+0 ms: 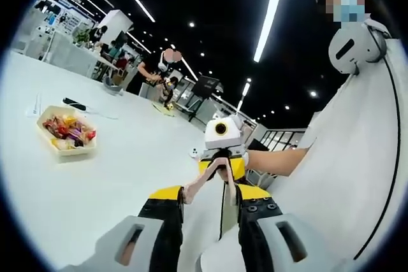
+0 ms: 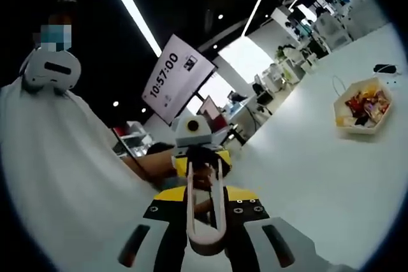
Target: Place the target food into the container with the food tongs after gripping and lifting it, then release it inside without dropping or visibly crushing the food.
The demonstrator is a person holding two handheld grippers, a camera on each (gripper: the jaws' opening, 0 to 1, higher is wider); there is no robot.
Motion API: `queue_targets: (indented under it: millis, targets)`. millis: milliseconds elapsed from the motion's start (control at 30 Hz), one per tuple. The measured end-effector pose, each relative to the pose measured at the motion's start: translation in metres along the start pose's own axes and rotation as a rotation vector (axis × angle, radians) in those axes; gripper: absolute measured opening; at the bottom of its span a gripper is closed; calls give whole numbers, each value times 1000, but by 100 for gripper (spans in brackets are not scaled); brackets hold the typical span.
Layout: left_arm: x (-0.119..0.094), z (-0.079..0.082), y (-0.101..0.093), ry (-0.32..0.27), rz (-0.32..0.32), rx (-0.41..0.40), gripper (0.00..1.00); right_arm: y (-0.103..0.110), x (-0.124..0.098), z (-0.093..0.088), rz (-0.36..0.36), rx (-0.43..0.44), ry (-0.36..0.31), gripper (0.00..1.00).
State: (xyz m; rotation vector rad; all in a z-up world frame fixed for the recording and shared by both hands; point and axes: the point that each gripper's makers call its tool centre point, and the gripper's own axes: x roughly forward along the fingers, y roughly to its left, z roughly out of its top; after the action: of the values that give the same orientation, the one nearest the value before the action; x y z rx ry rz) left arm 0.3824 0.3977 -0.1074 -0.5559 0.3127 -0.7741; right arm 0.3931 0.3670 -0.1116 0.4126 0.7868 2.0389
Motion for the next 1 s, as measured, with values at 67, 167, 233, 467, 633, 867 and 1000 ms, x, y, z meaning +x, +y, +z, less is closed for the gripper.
queue_targets:
  millis: [67,167,233,467,633,867,1000]
  targets:
    - [1,1,1,17,2,13,29,-2,-1,1,-3,-15,-5,20]
    - [1,0,3,28,4,7,28,-3,-1,2,-7,-17,-7,21]
    - [1,0,5,25,9,8,28,-6,-1,2,-16,-10,-8,21]
    - [-1,3,8,4,26,41,26,-15,-6,-1,-46,-7,12,23]
    - [-6,1,10,2,37,62,26,-18,-8,-4,-60,3,27,23]
    - [-8,-4,16,26,68,109,25,-26,-6,-7,-100,-56,53,24]
    - [-8,-13,19,80,101,171,25,-34,-7,-12,-142,-121,94,26]
